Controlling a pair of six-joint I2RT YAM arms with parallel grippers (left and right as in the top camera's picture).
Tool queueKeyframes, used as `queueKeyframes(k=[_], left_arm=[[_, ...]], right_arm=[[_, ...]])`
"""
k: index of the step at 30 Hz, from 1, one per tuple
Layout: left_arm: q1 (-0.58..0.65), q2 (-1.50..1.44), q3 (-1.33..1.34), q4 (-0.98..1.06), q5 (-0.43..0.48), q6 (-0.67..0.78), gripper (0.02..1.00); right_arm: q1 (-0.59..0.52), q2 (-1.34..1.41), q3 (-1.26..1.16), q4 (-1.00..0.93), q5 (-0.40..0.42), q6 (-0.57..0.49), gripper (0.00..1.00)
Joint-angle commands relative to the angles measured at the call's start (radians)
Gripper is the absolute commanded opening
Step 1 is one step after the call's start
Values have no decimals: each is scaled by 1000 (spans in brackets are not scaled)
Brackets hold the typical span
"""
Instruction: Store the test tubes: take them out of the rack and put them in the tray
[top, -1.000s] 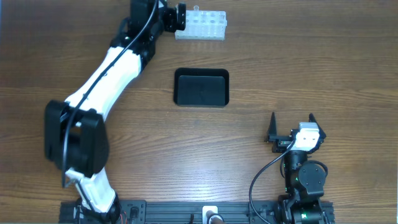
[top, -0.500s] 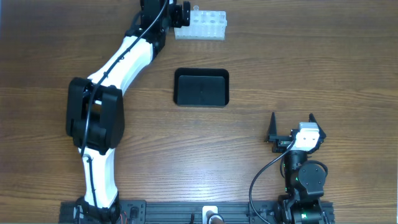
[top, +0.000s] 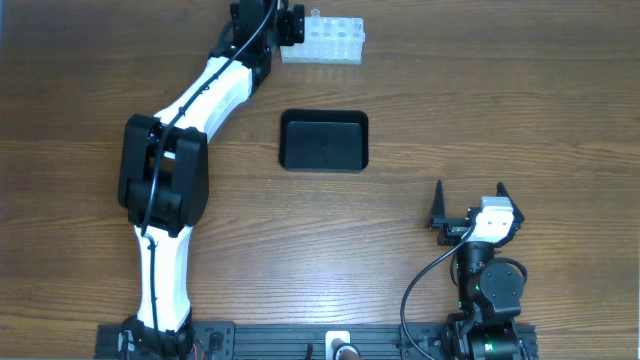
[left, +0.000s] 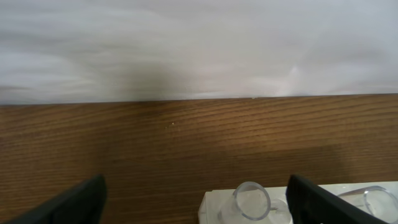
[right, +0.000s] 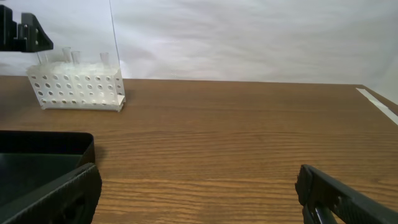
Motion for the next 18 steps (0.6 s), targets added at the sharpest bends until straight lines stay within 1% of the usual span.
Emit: queueKeyframes(k=[1,10,18], left_arm=[[4,14,26,7,-3,-11,897],[-7,53,26,62,5,-11,864],[-10,60,26,80,24,-11,794]], right_arm=[[-6,1,-5,-3,14,2,993],[-6,1,-5,-3,14,2,991],[-6,1,-5,-3,14,2,993]])
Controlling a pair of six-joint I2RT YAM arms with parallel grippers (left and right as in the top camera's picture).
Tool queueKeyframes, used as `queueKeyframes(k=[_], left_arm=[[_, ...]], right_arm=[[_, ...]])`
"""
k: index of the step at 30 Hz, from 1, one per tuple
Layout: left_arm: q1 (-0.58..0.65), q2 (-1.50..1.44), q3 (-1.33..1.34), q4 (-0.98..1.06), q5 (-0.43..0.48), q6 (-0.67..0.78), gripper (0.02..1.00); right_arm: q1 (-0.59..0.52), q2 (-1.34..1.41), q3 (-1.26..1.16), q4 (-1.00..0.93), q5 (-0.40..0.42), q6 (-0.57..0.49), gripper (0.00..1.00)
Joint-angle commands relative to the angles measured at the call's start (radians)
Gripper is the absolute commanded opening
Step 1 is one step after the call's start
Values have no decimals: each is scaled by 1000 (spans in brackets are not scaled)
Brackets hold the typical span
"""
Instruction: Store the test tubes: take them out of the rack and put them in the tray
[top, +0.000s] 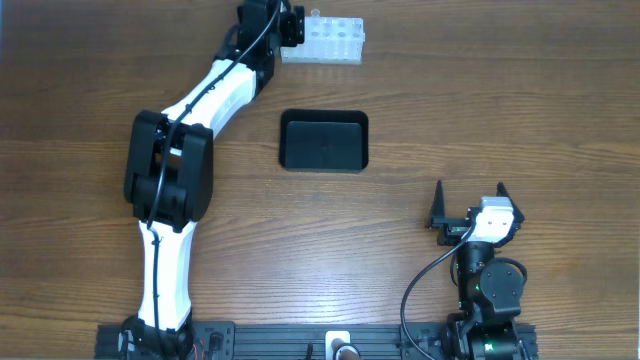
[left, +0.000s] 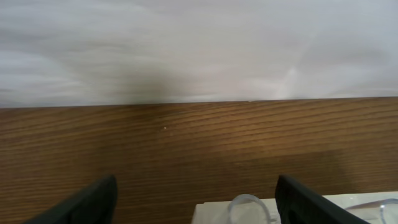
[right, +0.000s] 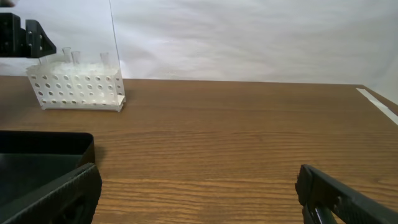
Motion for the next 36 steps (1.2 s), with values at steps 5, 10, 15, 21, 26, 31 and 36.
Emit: queueKeyframes(k=[5,10,15,21,26,31,36], left_arm=[[-7,17,23,11,34,-7,728],[-7,17,23,10,38,-7,641],[-7,17,23,9,52,-7,568],[-7,17,23,2,52,-7,498],[-8,17,23,-9,66,-7,485],[-13,19,23,-10,70,-7,459],[-14,19,23,-16,70,-7,406]], right_arm=[[-6,1,-5,-3,14,2,991],[-6,1,-5,-3,14,2,991],[-6,1,-5,-3,14,2,993],[-6,1,-5,-3,14,2,993],[-6,1,-5,-3,14,2,991],[-6,1,-5,-3,14,2,993],[-6,1,-5,-3,14,2,991]])
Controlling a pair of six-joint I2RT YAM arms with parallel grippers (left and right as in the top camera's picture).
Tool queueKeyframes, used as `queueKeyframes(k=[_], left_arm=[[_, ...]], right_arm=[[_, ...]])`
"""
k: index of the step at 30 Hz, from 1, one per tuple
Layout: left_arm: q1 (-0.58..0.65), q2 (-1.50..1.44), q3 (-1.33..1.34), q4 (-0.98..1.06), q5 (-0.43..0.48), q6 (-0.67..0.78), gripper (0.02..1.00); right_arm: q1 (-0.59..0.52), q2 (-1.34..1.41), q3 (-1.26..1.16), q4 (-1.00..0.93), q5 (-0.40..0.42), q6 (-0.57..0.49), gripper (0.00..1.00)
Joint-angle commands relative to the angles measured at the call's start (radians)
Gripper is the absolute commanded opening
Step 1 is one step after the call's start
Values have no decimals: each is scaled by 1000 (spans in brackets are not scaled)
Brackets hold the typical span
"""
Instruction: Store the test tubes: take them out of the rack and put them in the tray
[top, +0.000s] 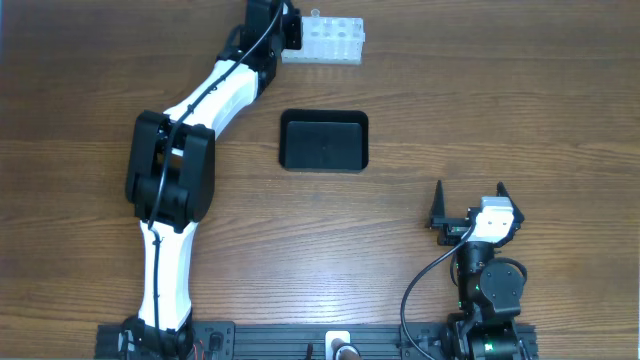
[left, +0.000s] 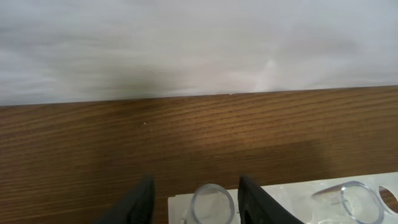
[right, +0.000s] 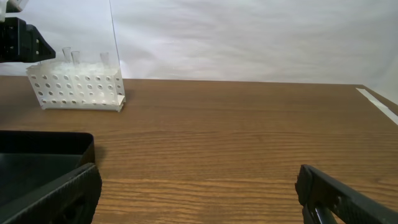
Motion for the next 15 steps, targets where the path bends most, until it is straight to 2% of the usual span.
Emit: queueKeyframes(k=[1,15], left_arm=[[-6,17,23,-8,13,-3,395],[-5,17,23,-8,13,-3,283]], right_arm=[[-6,1,-5,-3,14,2,993],[-6,1,-5,-3,14,2,991]])
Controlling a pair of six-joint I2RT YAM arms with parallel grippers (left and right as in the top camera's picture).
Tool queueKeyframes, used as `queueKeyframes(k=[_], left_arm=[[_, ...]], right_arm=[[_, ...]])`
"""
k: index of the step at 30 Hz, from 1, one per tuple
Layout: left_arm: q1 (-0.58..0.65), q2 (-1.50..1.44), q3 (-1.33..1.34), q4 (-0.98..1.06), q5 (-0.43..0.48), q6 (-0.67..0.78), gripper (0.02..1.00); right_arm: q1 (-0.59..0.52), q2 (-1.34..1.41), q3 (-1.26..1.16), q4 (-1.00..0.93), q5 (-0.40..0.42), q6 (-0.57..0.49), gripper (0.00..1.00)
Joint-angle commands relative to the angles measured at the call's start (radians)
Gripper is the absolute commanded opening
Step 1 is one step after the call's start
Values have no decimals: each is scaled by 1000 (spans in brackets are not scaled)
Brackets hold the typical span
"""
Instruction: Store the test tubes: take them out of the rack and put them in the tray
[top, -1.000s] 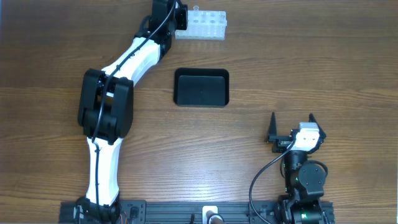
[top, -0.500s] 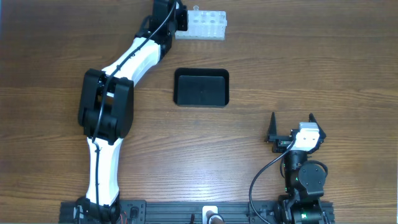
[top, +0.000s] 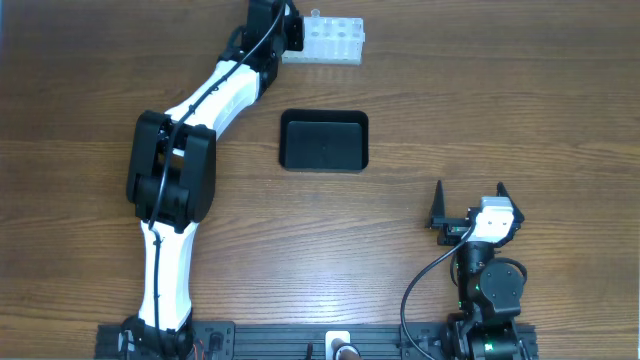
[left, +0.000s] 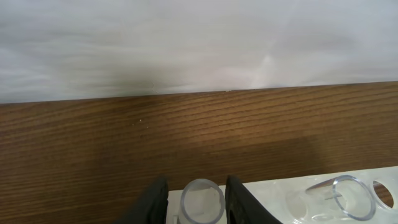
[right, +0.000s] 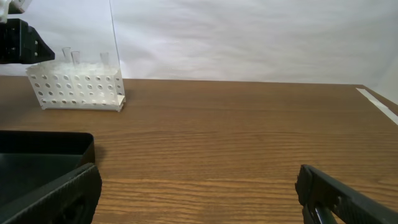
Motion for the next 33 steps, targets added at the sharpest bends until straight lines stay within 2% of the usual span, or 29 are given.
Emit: queueKeyframes(k=[1,4,5,20,21,33], left_arm=[[-1,17,23,0,10,-3,281],[-1,17,23,0,9,-3,261],[-1,17,23,1,9,-3,229],[-1,17,23,0,2,-3,152],[-1,17,23,0,2,-3,112],[-2,-12,23,-3,2,-3,95]], right_arm=[[-6,1,-5,-3,14,2,991],[-6,1,-5,-3,14,2,993],[-6,1,-5,-3,14,2,993],[-6,1,-5,-3,14,2,991],[-6,1,-5,-3,14,2,993],[-6,1,-5,-3,14,2,991]])
